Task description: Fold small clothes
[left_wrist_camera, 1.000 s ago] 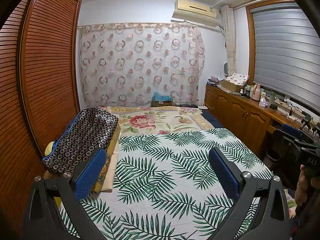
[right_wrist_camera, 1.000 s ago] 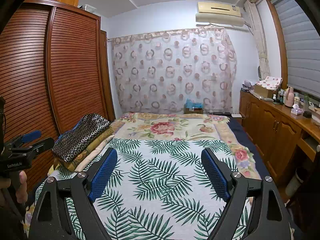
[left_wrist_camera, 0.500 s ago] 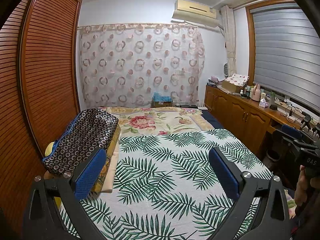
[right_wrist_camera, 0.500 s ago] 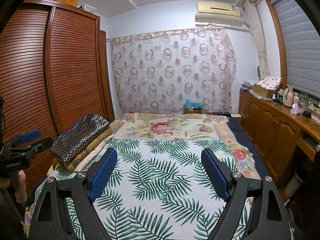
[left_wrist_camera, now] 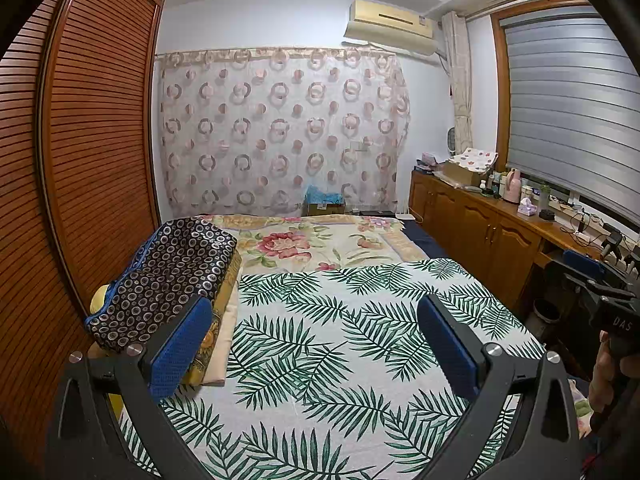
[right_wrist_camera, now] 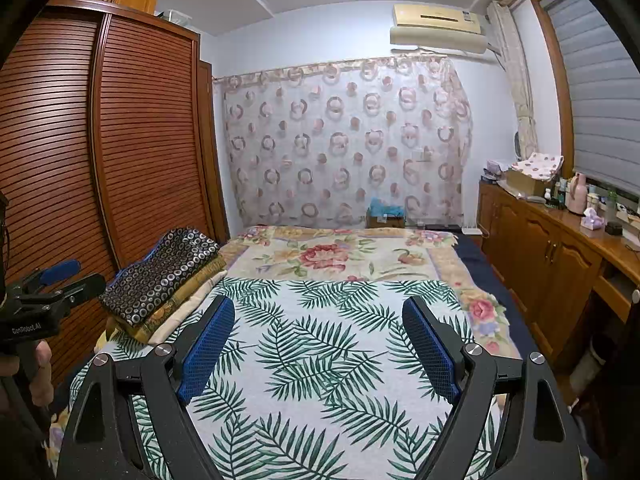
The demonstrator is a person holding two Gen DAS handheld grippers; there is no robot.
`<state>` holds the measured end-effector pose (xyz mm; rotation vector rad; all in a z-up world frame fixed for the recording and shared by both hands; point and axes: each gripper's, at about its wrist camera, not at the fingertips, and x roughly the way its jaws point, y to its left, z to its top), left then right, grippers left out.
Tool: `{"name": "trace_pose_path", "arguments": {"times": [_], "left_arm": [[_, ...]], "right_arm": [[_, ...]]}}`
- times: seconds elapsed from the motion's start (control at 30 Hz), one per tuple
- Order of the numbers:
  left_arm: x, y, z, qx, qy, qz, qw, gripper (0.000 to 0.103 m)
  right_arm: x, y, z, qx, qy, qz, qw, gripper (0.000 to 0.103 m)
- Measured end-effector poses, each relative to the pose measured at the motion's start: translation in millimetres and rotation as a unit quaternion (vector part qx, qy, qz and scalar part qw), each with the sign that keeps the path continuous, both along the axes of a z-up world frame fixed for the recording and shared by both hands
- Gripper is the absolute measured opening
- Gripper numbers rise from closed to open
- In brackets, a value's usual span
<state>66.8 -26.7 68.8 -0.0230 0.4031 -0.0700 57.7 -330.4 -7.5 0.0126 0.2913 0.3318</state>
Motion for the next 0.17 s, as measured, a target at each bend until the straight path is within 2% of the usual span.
{"name": "trace_pose_path", "arguments": {"times": [0.17], "left_arm": [[-0.1, -0.3, -0.3, 0.0, 0.0, 0.0, 1.0, 0.102]], "right_arm": [[0.1, -0.5, 0.0, 0.0, 0.0, 0.0, 1.0, 0.087]]}}
